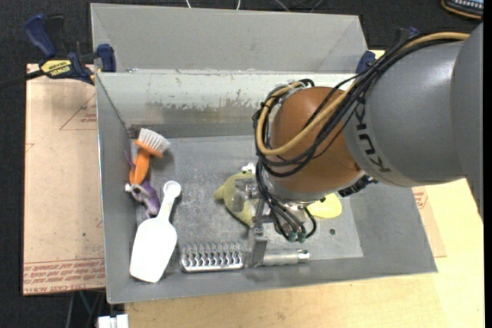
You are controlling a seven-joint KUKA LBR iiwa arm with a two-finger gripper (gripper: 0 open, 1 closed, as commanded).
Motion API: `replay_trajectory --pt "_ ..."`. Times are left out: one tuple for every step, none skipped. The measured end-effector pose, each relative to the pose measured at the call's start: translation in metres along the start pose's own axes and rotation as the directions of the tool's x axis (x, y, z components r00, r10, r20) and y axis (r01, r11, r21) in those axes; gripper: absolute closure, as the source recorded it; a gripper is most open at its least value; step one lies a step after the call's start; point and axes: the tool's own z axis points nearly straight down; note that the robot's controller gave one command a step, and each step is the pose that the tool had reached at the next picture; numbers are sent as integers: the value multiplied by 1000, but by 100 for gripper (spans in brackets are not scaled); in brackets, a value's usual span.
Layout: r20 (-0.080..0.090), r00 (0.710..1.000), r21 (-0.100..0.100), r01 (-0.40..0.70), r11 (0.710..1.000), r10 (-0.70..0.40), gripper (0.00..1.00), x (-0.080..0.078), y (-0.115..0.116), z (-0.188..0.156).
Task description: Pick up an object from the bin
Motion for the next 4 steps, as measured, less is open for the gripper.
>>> replay_trajectory --pt "7 1000 -1 -4 1000 4 0 -2 -1 -4" --pt "3 994 -4 -108 994 108 0 -13 -56 78" --pt "19 993 -8 -118 993 118 0 -4 -54 77" --pt "13 995 -7 -98 995 98 0 -36 -29 78"
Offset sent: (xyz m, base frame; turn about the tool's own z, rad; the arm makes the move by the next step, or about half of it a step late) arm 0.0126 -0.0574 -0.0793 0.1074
